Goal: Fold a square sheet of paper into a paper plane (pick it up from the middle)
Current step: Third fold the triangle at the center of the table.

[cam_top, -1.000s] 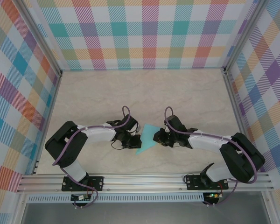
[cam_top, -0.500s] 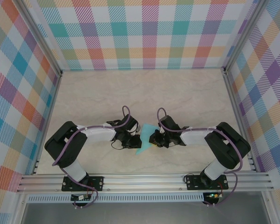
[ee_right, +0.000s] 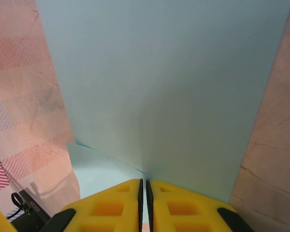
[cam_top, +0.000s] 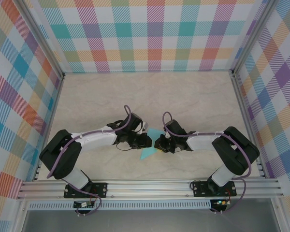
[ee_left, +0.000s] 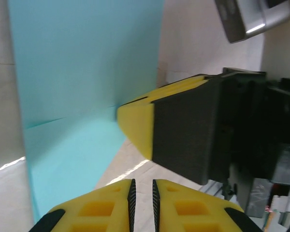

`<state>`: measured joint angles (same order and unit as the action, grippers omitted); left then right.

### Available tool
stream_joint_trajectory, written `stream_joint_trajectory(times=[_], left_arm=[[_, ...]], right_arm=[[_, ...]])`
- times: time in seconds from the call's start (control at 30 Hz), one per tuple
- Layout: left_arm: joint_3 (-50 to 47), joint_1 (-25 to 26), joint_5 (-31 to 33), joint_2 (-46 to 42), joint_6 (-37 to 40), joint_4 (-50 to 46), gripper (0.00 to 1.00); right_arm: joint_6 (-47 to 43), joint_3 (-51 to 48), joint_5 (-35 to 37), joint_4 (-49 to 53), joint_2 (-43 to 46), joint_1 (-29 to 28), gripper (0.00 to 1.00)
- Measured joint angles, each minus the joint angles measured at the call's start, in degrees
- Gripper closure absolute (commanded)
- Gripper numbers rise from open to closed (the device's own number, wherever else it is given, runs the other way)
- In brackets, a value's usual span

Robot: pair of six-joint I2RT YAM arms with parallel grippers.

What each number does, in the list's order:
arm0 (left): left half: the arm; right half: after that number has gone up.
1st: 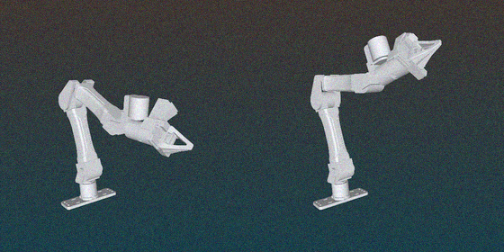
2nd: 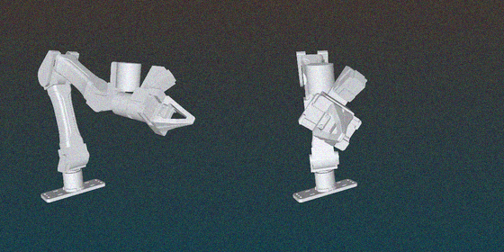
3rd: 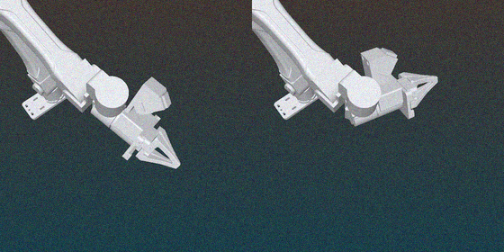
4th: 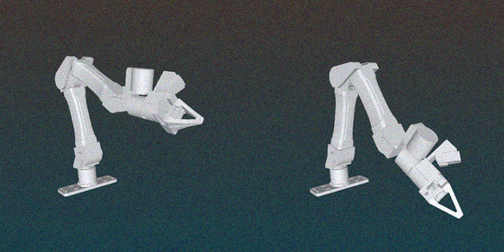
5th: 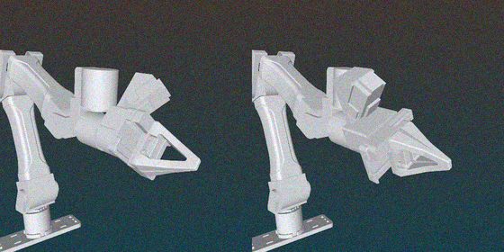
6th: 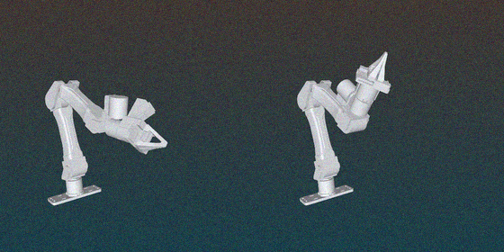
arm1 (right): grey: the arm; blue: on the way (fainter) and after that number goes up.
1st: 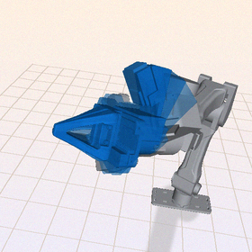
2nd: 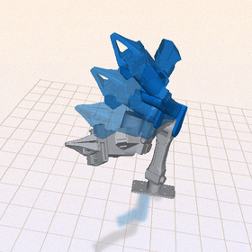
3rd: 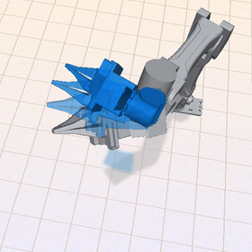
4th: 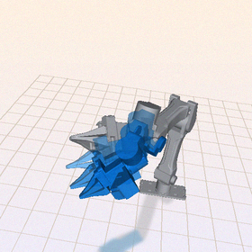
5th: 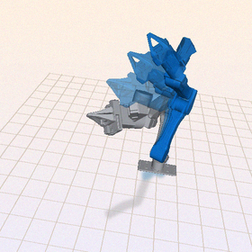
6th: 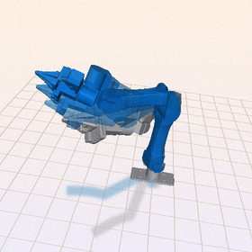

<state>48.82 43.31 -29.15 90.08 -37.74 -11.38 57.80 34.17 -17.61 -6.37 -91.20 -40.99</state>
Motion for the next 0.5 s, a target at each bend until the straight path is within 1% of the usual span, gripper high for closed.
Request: stream_joint_trajectory(times=[0.2,0.5], left_arm=[[0.00,0.04,-5.03,5.90,-1.05,3.80,0.80],[0.44,-0.13,-7.17,8.96,-0.85,4.04,0.79]], right_arm=[[-0.02,0.00,0.20,0.17,0.00,0.00,0.86],[-0.22,-0.07,0.26,0.48,0.07,0.00,0.86]])
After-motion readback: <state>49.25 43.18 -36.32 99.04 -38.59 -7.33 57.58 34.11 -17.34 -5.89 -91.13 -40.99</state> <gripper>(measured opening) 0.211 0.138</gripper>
